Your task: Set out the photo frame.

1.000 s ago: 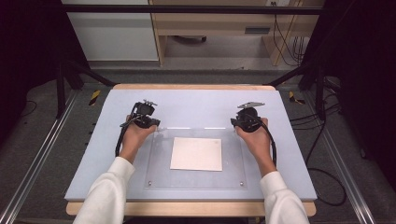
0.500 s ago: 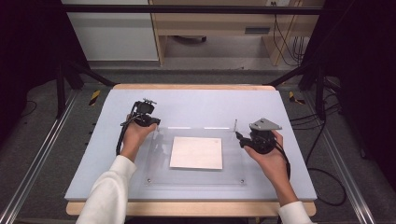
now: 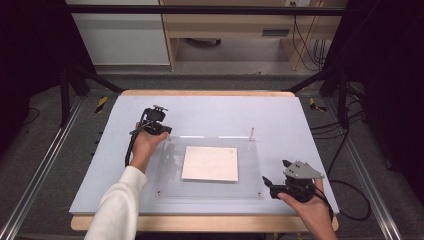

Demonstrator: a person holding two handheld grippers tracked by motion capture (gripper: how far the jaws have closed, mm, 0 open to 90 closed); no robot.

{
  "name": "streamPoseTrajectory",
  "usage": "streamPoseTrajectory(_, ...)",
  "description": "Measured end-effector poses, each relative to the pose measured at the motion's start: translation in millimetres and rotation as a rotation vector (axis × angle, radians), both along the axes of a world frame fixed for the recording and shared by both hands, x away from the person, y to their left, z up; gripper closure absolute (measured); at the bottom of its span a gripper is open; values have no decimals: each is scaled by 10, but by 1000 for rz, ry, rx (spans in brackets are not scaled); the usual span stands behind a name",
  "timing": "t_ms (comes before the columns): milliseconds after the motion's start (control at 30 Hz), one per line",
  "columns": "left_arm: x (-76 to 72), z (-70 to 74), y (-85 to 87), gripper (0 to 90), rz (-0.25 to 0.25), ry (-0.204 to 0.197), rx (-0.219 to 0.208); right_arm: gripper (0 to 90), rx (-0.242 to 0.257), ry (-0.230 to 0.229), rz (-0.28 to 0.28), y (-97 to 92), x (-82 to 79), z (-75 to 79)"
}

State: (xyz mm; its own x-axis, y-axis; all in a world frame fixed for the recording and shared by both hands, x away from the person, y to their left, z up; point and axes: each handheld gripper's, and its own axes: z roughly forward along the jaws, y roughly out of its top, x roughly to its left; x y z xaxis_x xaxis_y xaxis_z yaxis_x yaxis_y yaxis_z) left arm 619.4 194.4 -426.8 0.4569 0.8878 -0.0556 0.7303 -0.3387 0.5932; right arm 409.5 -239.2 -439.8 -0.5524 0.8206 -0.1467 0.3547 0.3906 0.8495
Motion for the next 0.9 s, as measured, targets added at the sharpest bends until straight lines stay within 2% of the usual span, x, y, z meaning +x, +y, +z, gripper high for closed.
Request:
streamPoseTrajectory(133,6,1,-11,849,5,1,6,159,-32,20,34,-20,-135,-58)
streamPoseTrajectory(267,16,4,-8,848,4,9,6,176,-86,33,94,16,-236,-151)
streamPoseTrajectory(433,44,5,-8,848,7,18,3,197,-124,38,171,113,-317,-194)
streamPoseTrajectory(500,52,3,-9,848,10,19,0,199,-136,35,194,150,-331,-213)
streamPoseTrajectory(633,54,5,-13,848,10,22,6,215,-220,17,212,217,-326,-274)
streamPoseTrajectory(800,57,2,-11,847,6,24,6,214,-269,19,227,283,-276,-331)
streamPoseTrajectory(900,62,0,-8,847,4,25,5,226,-296,3,233,302,-255,-348)
